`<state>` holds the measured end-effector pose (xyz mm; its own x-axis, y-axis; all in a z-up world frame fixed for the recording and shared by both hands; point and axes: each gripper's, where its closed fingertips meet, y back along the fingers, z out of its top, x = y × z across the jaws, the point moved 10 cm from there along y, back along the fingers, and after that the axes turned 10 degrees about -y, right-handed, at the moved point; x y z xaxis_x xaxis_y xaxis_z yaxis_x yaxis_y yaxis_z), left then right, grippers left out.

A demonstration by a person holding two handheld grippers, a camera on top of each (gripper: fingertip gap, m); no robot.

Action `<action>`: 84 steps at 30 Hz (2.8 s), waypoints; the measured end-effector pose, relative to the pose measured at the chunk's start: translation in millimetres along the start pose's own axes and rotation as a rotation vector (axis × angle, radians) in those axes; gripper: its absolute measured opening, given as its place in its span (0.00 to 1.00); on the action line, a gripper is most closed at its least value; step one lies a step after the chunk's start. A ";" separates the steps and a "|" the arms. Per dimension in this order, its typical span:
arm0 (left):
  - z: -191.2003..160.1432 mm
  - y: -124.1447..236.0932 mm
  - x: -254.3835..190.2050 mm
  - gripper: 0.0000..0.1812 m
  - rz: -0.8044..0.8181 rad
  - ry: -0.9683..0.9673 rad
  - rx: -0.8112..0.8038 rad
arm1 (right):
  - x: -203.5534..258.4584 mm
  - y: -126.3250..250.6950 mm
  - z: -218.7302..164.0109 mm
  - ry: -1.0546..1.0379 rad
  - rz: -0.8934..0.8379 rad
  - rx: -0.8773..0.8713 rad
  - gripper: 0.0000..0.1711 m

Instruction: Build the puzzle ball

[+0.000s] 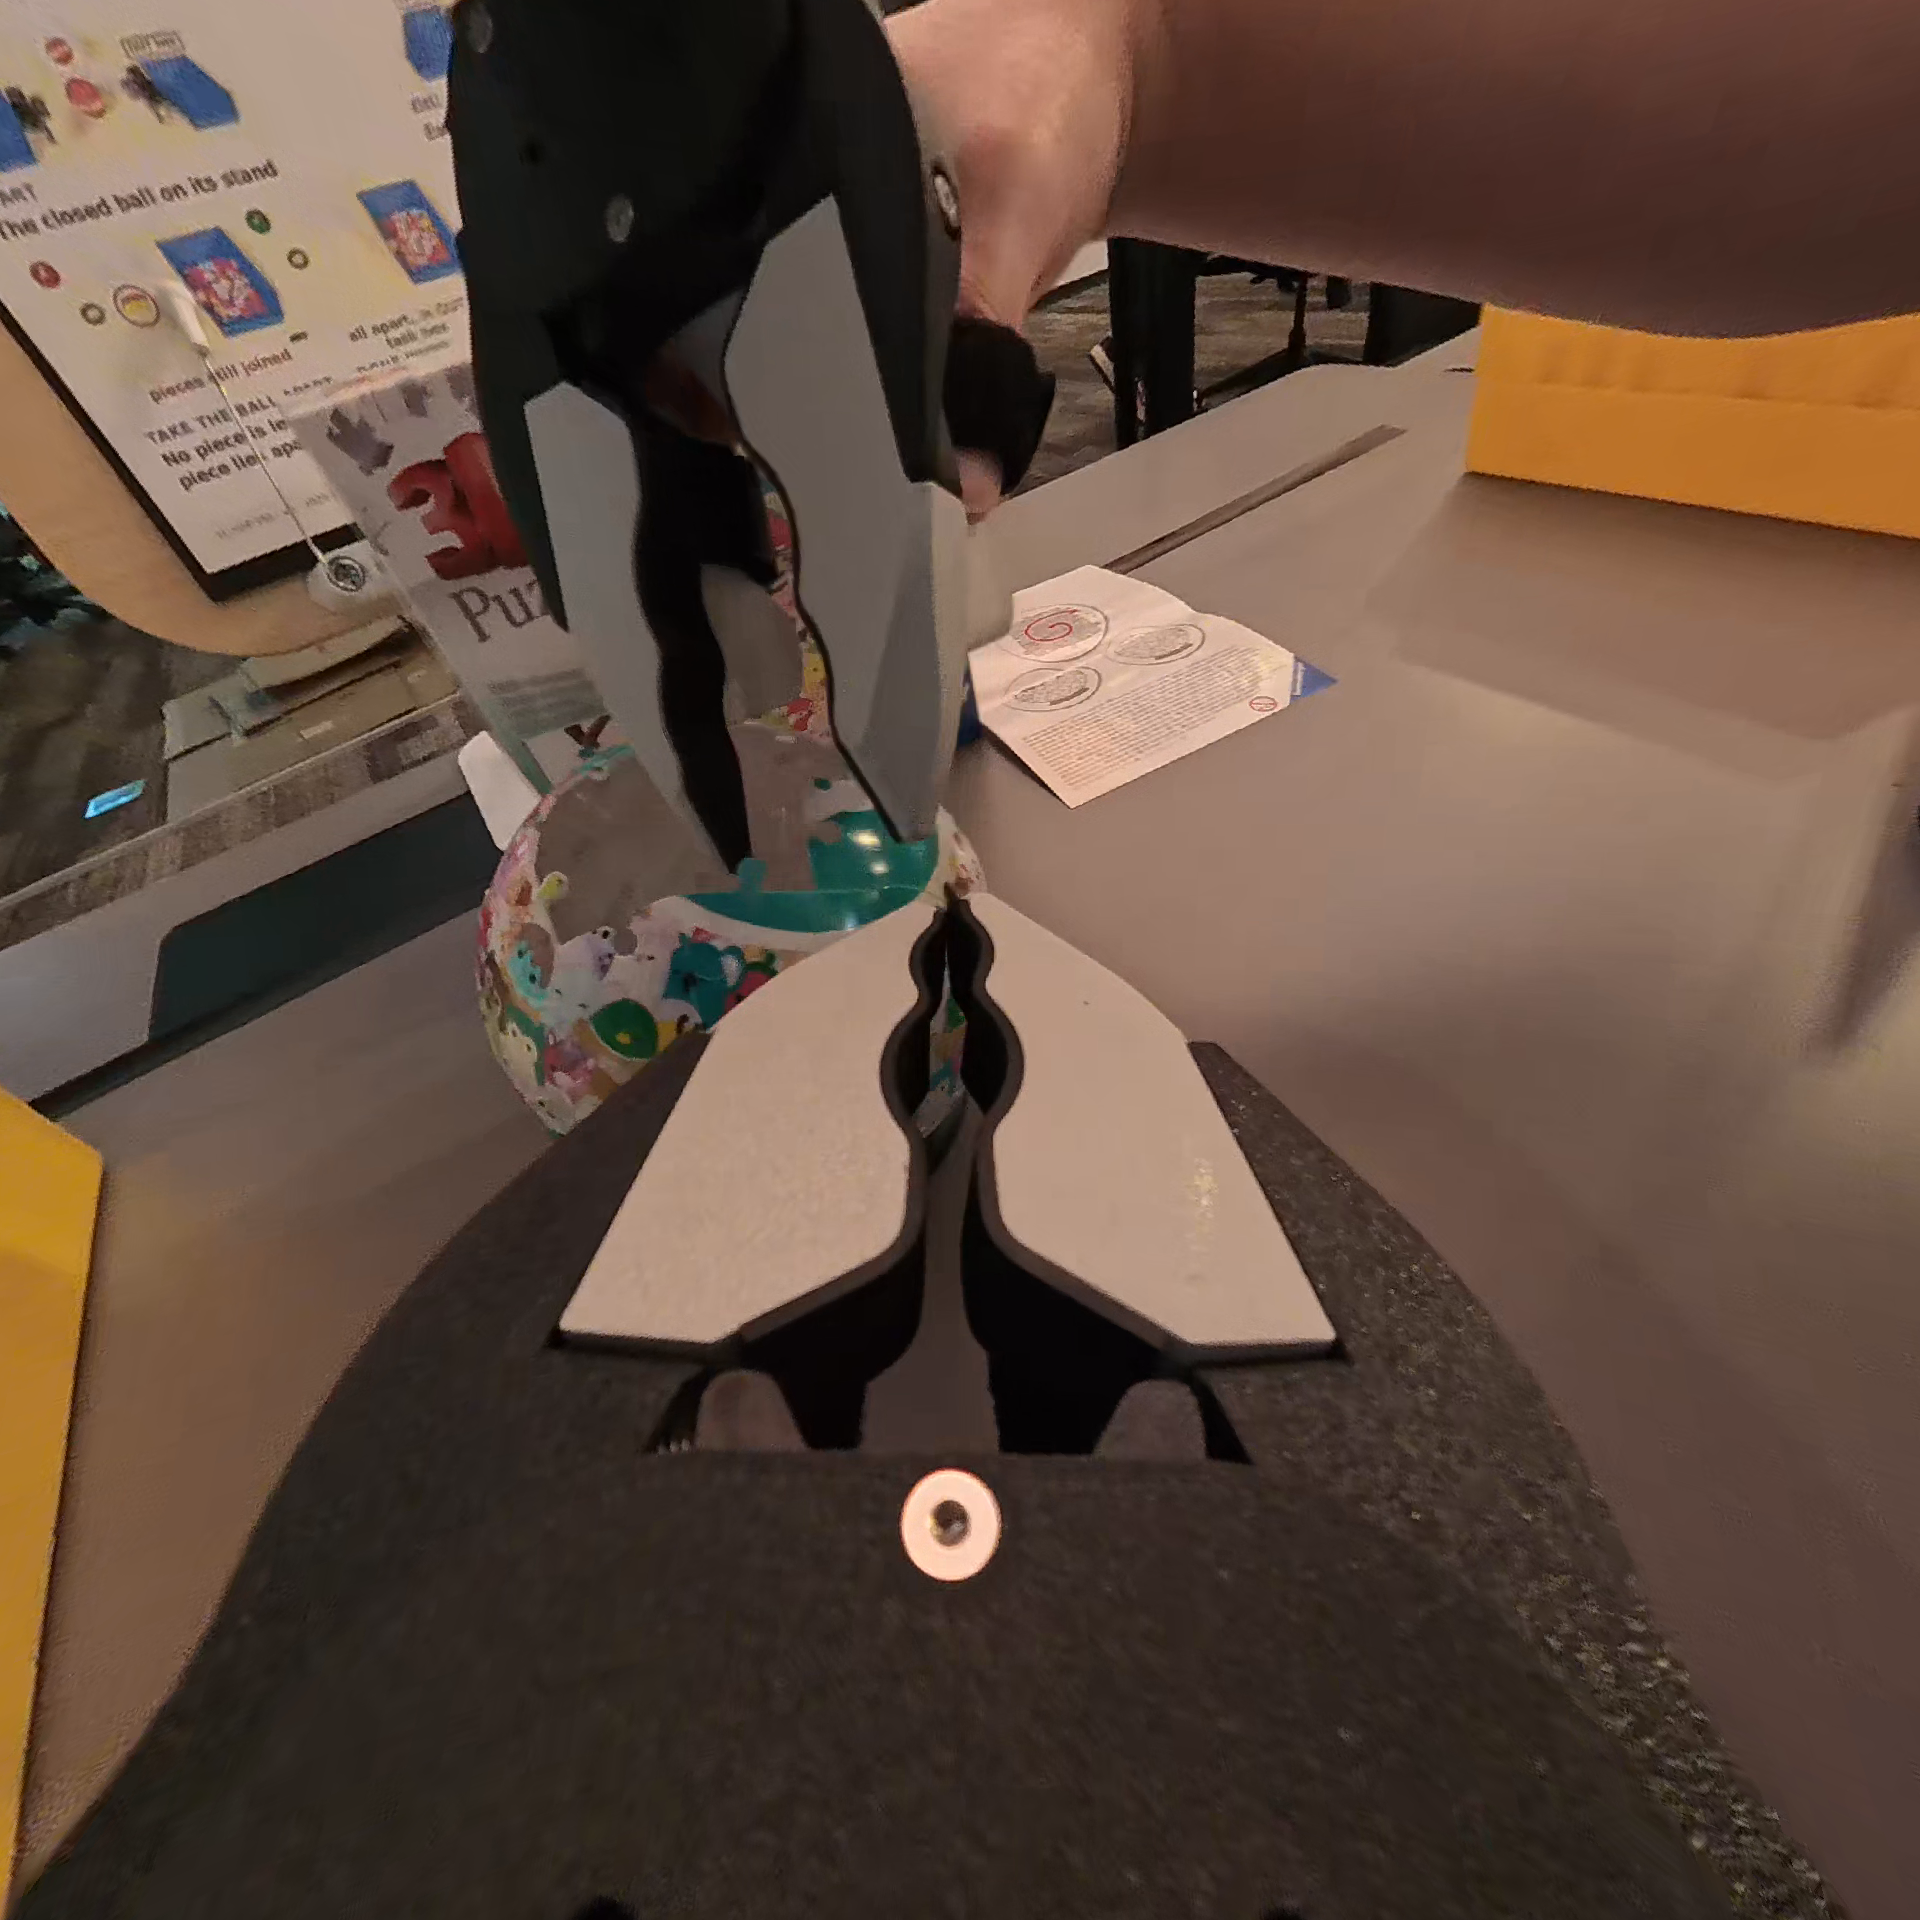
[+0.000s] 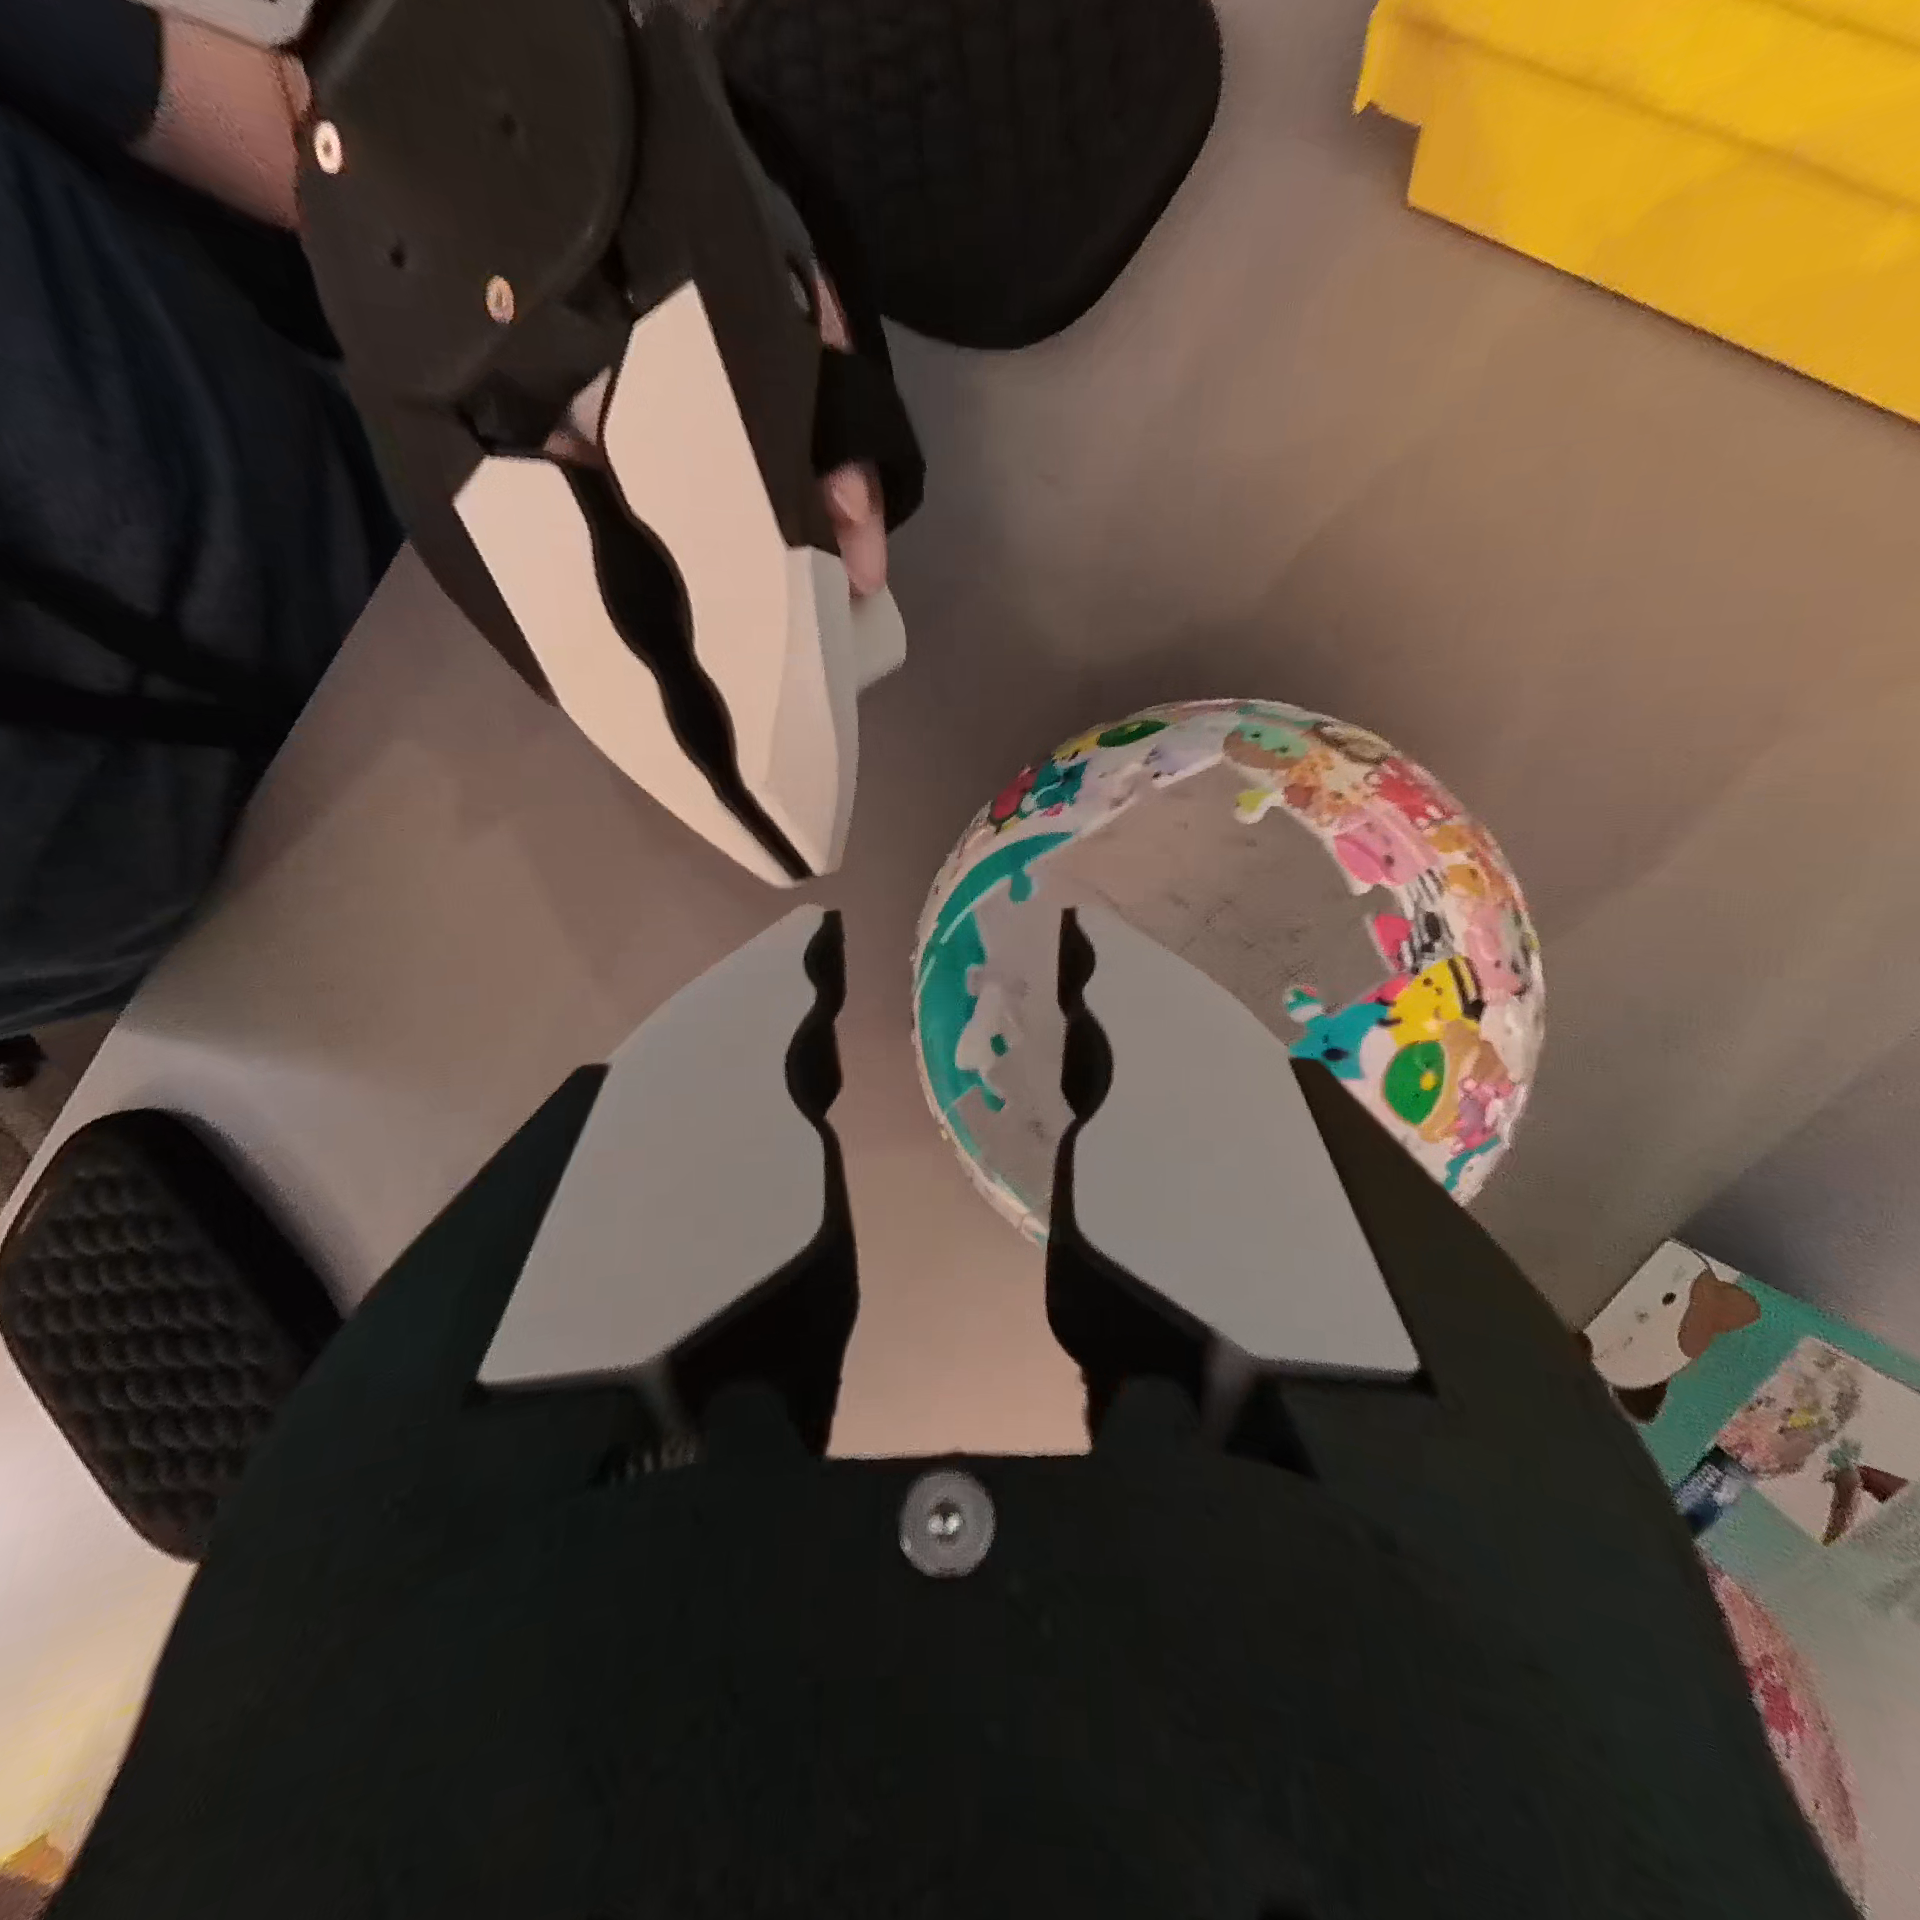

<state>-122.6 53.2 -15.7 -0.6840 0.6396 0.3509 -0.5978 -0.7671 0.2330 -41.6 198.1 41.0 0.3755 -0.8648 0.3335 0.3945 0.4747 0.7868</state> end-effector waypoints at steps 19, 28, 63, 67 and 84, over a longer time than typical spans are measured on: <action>-28.9 33.9 29.0 0.00 0.109 0.239 -0.038 | 85.7 -57.7 -57.7 0.389 -1.045 -0.581 0.00; -31.9 37.7 34.7 0.00 0.134 0.249 -0.015 | 78.4 -72.6 -62.4 0.336 -1.082 -0.536 0.00; -57.2 20.9 60.6 0.14 -0.046 0.272 0.098 | 90.0 -55.2 -82.7 0.143 -1.067 -0.633 0.07; -57.5 20.1 57.5 0.14 -0.042 0.249 0.108 | 87.0 -59.3 -77.1 0.161 -1.049 -0.624 0.10; -58.9 19.1 52.8 0.13 0.013 0.198 0.115 | 78.9 -66.0 -112.8 0.002 -0.938 -0.695 0.01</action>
<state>-194.8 75.3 -46.1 -0.7665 0.6186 0.1727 -0.5448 -0.7686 0.3352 56.7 117.0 -43.1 -0.3060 -0.9241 -0.2290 0.8919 -0.3623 0.2706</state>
